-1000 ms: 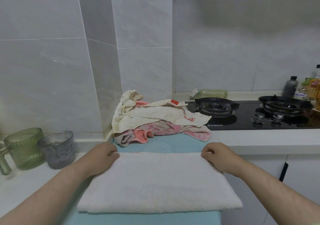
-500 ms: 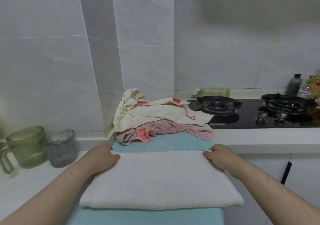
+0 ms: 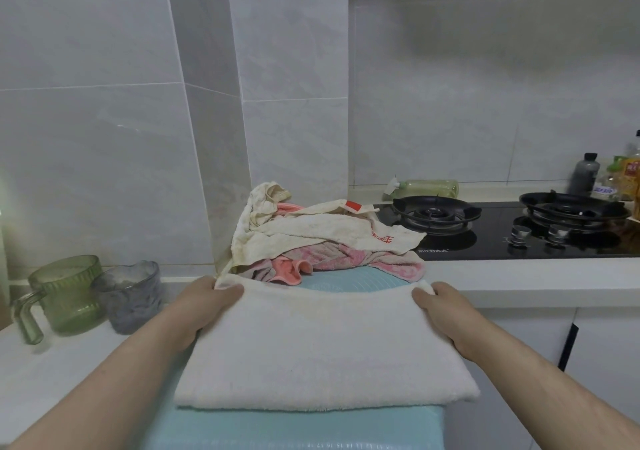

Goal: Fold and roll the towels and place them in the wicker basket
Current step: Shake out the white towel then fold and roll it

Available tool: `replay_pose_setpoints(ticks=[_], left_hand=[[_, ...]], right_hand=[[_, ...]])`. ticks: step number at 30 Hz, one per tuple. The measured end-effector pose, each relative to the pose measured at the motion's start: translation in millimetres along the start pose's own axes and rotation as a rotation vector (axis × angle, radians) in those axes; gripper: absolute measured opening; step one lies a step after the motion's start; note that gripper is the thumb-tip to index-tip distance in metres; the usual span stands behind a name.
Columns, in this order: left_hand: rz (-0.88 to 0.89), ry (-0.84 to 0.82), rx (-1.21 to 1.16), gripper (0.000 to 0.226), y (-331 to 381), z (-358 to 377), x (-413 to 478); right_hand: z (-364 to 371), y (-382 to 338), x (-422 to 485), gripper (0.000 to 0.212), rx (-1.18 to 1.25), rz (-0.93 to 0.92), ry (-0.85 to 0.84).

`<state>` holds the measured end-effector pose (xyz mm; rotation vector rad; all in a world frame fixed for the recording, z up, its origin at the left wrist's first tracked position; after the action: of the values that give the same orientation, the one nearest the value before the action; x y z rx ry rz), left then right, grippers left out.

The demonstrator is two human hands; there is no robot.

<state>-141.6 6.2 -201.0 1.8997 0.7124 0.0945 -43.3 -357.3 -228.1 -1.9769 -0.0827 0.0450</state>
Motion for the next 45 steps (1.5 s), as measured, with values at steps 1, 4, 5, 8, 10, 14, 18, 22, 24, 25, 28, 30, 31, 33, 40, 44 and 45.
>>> replay_pose_setpoints(ticks=[1, 4, 5, 8, 10, 14, 18, 22, 24, 25, 28, 30, 31, 33, 40, 44, 45], left_hand=[[-0.025, -0.004, -0.063, 0.022, -3, 0, -1], [-0.132, -0.016, -0.035, 0.039, -14, 0, 0], [-0.139, -0.013, -0.005, 0.044, -15, 0, 1], [-0.136, 0.069, 0.172, 0.05, -15, 4, 0], [-0.121, 0.133, 0.303, 0.046, -13, 8, -5], [-0.089, 0.177, 0.534, 0.039, -12, 7, -12], [-0.054, 0.201, 0.608, 0.033, -14, 0, -30], [-0.004, 0.227, 0.67, 0.025, -26, -2, -47], [0.088, 0.331, 0.777, 0.024, -30, 0, -60], [0.187, 0.401, 0.816, 0.028, -31, 4, -67], [0.484, 0.206, 0.758, 0.053, -22, 36, -99], [0.56, -0.026, 0.863, 0.058, -16, 66, -119], [0.558, -0.092, 0.916, 0.058, -14, 79, -123], [0.512, -0.16, 0.967, 0.057, -12, 98, -122], [0.518, -0.148, 1.065, 0.057, -5, 127, -111], [0.524, -0.144, 1.042, 0.057, -7, 127, -112], [0.527, -0.143, 0.976, 0.056, -7, 126, -113]], right_hand=[[0, 0, -2, 0.024, -0.01, -0.014, 0.021], [2, 6, -4, 0.028, 0.03, 0.042, -0.02], [1, 7, -5, 0.031, 0.056, 0.084, -0.04], [-1, 11, -12, 0.034, 0.094, 0.181, -0.064], [-2, 11, -21, 0.032, 0.085, 0.202, -0.096], [-8, 9, -33, 0.022, 0.039, 0.134, -0.105], [-16, 2, -45, 0.015, 0.072, 0.097, -0.109], [-17, -1, -61, 0.015, 0.096, 0.09, -0.106], [-17, 1, -71, 0.02, 0.124, 0.117, -0.103], [-17, 4, -75, 0.021, 0.143, 0.14, -0.104], [-18, 14, -84, 0.02, 0.215, 0.2, -0.1], [-20, 15, -87, 0.017, 0.249, 0.204, -0.088], [-21, 14, -86, 0.019, 0.276, 0.186, -0.074], [-27, 7, -81, 0.026, 0.36, 0.151, -0.035], [-46, -6, -75, 0.034, 0.396, 0.103, 0.017], [-47, -24, -79, 0.022, 0.489, 0.052, -0.012], [-47, -33, -80, 0.021, 0.508, 0.028, -0.018]])
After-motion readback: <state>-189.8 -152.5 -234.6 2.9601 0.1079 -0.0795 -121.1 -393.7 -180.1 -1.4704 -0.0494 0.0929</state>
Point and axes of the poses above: each hand's wrist, its own x-axis towards the middle knuckle, its own z-axis out of the palm, y = z × x, the point moved 2 cm from there along x, towards the middle knuckle, and after that the axes turned 9 degrees about -z, right-handed, at the moved point
